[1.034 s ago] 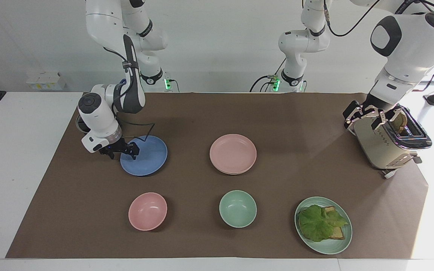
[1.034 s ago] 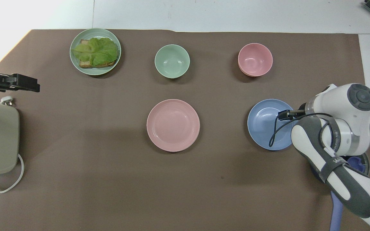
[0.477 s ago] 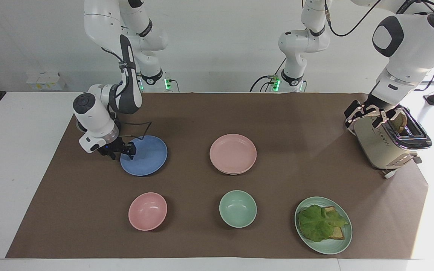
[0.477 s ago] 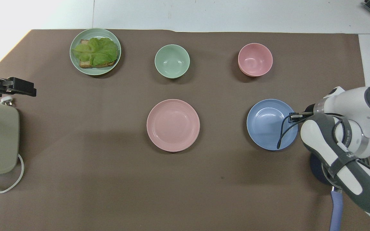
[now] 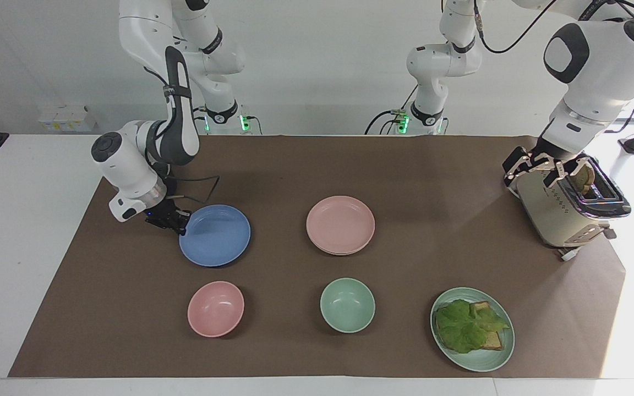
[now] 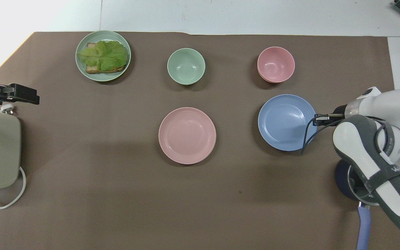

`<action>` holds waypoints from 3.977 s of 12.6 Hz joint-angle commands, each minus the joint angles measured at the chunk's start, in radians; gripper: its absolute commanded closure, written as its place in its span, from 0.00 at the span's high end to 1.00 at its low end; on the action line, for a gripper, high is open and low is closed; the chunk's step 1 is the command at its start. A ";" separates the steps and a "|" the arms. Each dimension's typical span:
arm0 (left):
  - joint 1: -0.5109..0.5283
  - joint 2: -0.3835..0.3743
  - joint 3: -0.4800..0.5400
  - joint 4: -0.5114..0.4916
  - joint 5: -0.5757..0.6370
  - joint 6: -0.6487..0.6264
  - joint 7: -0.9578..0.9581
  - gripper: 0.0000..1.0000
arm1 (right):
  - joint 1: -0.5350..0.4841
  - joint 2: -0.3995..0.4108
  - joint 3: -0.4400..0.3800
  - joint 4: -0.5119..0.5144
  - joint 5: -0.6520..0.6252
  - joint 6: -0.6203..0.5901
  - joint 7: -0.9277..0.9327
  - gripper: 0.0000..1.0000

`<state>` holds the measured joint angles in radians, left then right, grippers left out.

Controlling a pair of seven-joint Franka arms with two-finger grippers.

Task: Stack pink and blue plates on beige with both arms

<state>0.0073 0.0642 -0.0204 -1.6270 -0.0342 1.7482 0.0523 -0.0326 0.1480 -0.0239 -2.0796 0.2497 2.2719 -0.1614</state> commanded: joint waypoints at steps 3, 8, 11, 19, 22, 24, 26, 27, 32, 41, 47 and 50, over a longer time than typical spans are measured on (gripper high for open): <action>0.007 -0.004 -0.006 0.010 0.019 -0.022 -0.005 1.00 | -0.003 -0.143 0.134 -0.008 0.046 -0.045 -0.018 0.00; 0.007 -0.004 -0.006 0.010 0.019 -0.022 -0.005 1.00 | 0.080 -0.143 0.228 0.021 0.037 -0.040 0.136 0.00; 0.007 -0.004 -0.006 0.010 0.019 -0.022 -0.005 1.00 | 0.149 -0.099 0.228 0.030 0.033 0.006 0.221 0.00; 0.007 -0.004 -0.006 0.010 0.019 -0.022 -0.005 1.00 | 0.273 0.030 0.228 0.012 0.034 0.129 0.281 0.00; 0.007 -0.004 -0.006 0.010 0.019 -0.022 -0.005 1.00 | 0.316 0.090 0.229 0.016 0.046 0.191 0.301 0.00; 0.007 -0.004 -0.006 0.010 0.019 -0.022 -0.005 1.00 | 0.323 0.119 0.229 0.022 0.046 0.253 0.304 0.00; 0.007 -0.004 -0.006 0.010 0.019 -0.022 -0.005 1.00 | 0.323 0.124 0.229 0.027 0.043 0.255 0.304 0.00; 0.007 -0.004 -0.006 0.010 0.019 -0.022 -0.005 1.00 | 0.323 0.127 0.229 0.030 0.043 0.256 0.292 0.04; 0.007 -0.004 -0.006 0.010 0.019 -0.022 -0.005 1.00 | 0.303 0.124 0.226 0.087 0.036 0.250 0.299 0.65; 0.007 -0.004 -0.006 0.010 0.019 -0.022 -0.005 1.00 | -0.059 -0.142 0.217 0.101 0.028 -0.022 0.126 1.00; 0.007 -0.004 -0.006 0.010 0.019 -0.022 -0.005 1.00 | -0.173 -0.182 0.213 0.326 -0.204 -0.402 0.134 1.00; 0.007 -0.004 -0.006 0.010 0.019 -0.022 -0.005 1.00 | -0.188 -0.183 0.216 0.387 -0.207 -0.439 0.134 1.00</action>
<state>0.0073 0.0642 -0.0205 -1.6270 -0.0342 1.7481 0.0523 -0.2031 -0.0585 0.1759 -1.7549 0.0676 1.8689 -0.0253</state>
